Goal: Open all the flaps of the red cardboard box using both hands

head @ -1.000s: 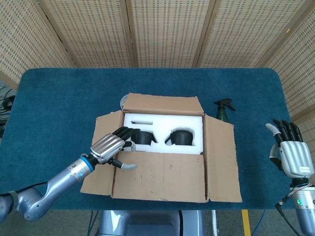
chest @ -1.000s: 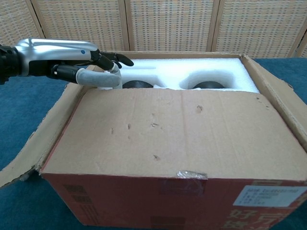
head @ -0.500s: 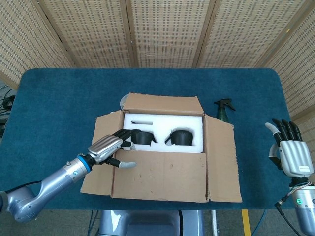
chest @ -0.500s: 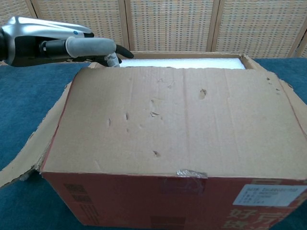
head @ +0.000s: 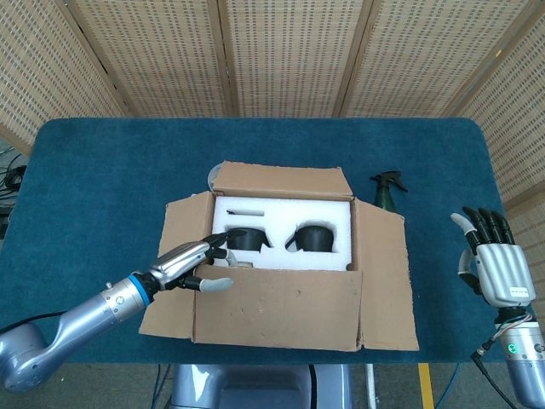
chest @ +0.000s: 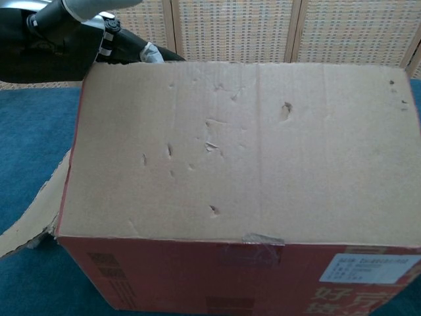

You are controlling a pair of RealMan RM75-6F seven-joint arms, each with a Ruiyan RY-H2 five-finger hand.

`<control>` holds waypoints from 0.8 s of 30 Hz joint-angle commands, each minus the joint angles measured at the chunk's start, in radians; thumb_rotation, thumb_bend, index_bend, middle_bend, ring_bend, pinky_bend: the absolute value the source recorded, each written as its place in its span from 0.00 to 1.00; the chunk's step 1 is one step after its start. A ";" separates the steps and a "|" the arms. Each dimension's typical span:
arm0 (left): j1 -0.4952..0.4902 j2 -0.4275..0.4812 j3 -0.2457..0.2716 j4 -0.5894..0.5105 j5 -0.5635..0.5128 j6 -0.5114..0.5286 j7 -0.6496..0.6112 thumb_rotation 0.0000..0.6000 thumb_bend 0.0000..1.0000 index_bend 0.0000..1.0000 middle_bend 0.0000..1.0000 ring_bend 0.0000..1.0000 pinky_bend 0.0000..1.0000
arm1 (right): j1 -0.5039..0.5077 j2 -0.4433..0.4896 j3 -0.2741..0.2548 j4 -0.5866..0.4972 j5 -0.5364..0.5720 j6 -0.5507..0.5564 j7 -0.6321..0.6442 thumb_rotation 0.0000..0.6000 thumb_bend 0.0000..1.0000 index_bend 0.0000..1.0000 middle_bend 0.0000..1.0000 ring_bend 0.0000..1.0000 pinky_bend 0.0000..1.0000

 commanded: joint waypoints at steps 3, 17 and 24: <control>0.002 0.054 0.003 -0.033 0.205 -0.017 -0.381 0.16 0.11 0.45 0.00 0.00 0.00 | 0.002 -0.002 0.000 -0.003 0.000 -0.002 -0.005 1.00 0.82 0.13 0.09 0.00 0.01; -0.134 0.160 0.249 0.103 0.760 0.362 -1.177 0.15 0.12 0.44 0.00 0.00 0.00 | 0.009 -0.004 0.004 -0.009 0.002 -0.005 -0.017 1.00 0.82 0.13 0.09 0.00 0.01; -0.223 0.167 0.388 0.186 0.928 0.524 -1.394 0.15 0.12 0.43 0.00 0.00 0.00 | 0.013 -0.003 0.006 -0.015 0.006 -0.008 -0.026 1.00 0.82 0.13 0.09 0.00 0.01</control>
